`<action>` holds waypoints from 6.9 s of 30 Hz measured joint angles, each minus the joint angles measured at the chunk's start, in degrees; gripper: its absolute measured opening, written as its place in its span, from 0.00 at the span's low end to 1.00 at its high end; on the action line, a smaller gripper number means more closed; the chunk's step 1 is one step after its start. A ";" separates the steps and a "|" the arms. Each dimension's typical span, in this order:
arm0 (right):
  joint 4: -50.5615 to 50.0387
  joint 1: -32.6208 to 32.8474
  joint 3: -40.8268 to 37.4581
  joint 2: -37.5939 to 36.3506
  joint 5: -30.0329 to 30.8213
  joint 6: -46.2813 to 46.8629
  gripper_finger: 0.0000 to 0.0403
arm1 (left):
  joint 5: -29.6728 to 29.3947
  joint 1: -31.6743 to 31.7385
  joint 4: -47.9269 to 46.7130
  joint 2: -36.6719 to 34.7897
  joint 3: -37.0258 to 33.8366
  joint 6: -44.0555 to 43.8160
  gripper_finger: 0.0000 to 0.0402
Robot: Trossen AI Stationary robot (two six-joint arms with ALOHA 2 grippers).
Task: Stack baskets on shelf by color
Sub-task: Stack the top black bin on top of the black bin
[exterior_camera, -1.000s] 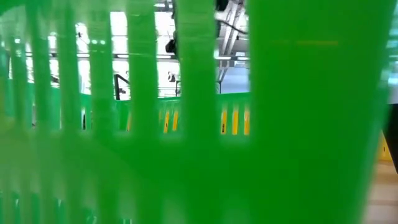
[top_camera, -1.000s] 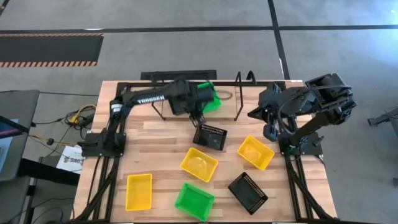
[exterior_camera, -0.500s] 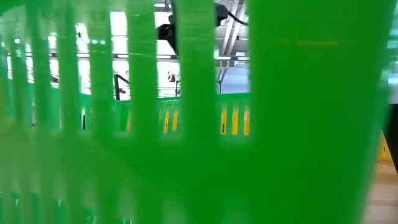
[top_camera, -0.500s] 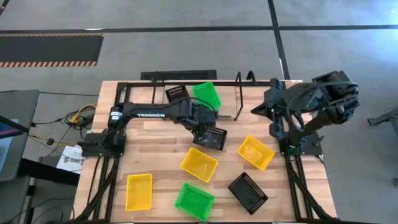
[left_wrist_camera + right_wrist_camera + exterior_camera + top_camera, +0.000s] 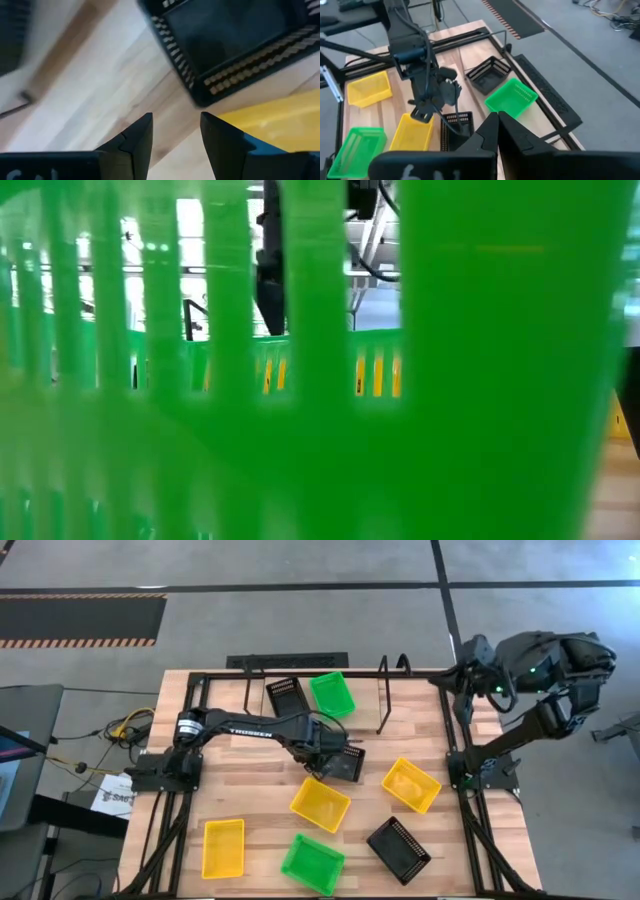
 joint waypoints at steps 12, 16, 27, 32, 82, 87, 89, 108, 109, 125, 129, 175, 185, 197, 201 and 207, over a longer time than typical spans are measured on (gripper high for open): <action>0.01 -1.26 -0.02 -0.53 -0.81 -9.32 0.06 | 0.00 1.70 10.56 0.04 -1.53 -13.12 0.38; 0.02 -1.31 -0.02 -0.68 -0.82 -12.09 0.06 | -1.38 1.59 10.39 0.04 -1.53 -16.77 0.38; 0.00 -1.31 -0.02 -1.77 -0.83 -15.79 0.06 | -1.74 1.54 10.38 0.02 -5.08 -22.84 0.38; 0.00 -1.31 -0.02 -1.72 -0.84 -15.89 0.06 | -0.17 1.22 15.04 0.15 -9.87 -24.47 0.38; 0.00 -1.31 0.00 -1.90 -0.84 -17.37 0.06 | 1.05 5.50 29.78 0.04 -14.48 -14.23 0.01; 0.00 -1.31 0.00 -1.90 -0.84 -17.37 0.06 | 3.59 5.20 26.25 0.04 -11.51 -11.73 0.00; 0.01 -1.31 0.00 -1.90 -0.86 -17.37 0.06 | 3.47 4.69 23.98 0.04 -8.59 -10.09 0.00; -0.02 -1.30 0.00 -1.88 -0.86 -17.61 0.06 | -9.03 3.01 -19.67 -6.16 28.89 2.95 0.00; 0.04 -1.29 0.00 -1.89 -0.86 -17.75 0.06 | -9.12 3.73 -19.65 -7.57 28.72 3.07 0.00; 0.02 -1.42 0.00 -0.75 -0.80 -13.76 0.06 | -1.02 28.82 -19.37 -12.17 28.56 35.38 0.00; 0.04 -1.42 -0.02 -0.19 -0.77 -13.24 0.06 | 0.48 35.45 -19.39 -12.17 28.56 40.88 0.00; 0.04 -1.42 -0.02 3.06 -0.62 -7.74 0.06 | 15.50 44.08 -8.26 -2.84 8.35 58.45 0.00; 0.02 -1.42 -0.02 3.06 -0.62 -7.89 0.06 | 15.37 43.88 -8.57 -1.75 8.37 56.19 0.00; 0.01 -1.42 -0.02 3.06 -0.62 -8.64 0.06 | 10.82 42.18 -9.49 -1.77 8.37 54.10 0.12; 0.01 -1.42 -0.02 3.06 -0.62 -9.86 0.06 | 10.39 41.23 -9.25 -1.77 8.39 52.97 0.20; 0.00 -1.42 -0.02 3.06 -0.62 -10.03 0.06 | 9.20 40.80 -9.20 -1.77 8.39 49.21 0.29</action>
